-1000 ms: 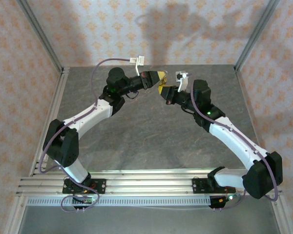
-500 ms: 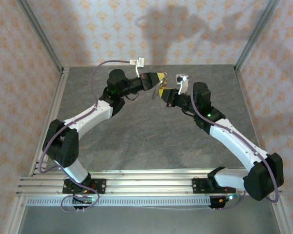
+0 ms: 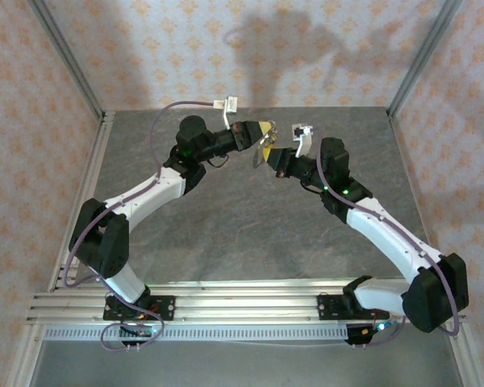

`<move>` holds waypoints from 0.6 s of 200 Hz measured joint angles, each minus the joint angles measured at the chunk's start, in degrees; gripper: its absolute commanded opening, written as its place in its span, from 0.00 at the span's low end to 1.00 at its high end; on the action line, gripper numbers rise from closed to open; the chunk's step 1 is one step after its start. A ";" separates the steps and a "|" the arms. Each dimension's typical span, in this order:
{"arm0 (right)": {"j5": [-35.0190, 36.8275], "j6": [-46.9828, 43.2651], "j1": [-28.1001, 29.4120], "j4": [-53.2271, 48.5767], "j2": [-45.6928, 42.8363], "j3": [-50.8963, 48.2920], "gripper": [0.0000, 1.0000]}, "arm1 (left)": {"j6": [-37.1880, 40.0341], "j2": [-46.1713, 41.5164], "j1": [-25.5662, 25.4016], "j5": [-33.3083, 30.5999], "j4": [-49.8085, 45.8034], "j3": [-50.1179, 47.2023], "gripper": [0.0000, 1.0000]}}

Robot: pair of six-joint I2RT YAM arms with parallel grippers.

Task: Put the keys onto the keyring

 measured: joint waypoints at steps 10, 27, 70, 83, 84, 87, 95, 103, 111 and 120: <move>-0.31 0.55 0.20 0.96 0.63 0.00 0.00 | -0.07 0.00 0.00 -0.33 0.20 -0.07 0.00; -0.46 1.42 1.09 2.43 2.08 0.04 0.00 | -0.09 0.00 0.04 -0.63 0.35 -0.48 0.00; -0.48 1.66 2.29 3.13 3.82 0.81 0.00 | -0.11 0.00 0.52 -1.07 0.35 -0.96 0.00; -0.46 1.44 2.29 2.95 3.82 0.81 0.00 | -0.11 0.00 0.52 -1.09 0.37 -0.96 0.00; -0.48 1.42 2.29 2.91 3.82 0.81 0.00 | -0.11 0.00 0.52 -1.09 0.37 -0.94 0.00; -0.48 1.29 2.29 2.84 3.80 0.81 0.00 | -0.11 0.00 0.52 -1.11 0.37 -0.96 0.00; -0.48 1.22 2.27 2.69 3.78 0.81 0.00 | -0.13 0.00 0.52 -1.20 0.37 -0.96 0.00; -0.50 1.25 2.19 2.54 3.67 0.81 0.00 | -0.11 0.00 0.52 -1.22 0.35 -0.96 0.00; -0.61 1.27 1.92 2.32 3.48 0.81 0.01 | -0.13 0.00 0.52 -1.25 0.42 -0.96 0.00; -0.94 1.31 1.36 1.95 3.13 0.76 0.07 | -0.13 0.00 0.48 -1.31 0.52 -0.96 0.00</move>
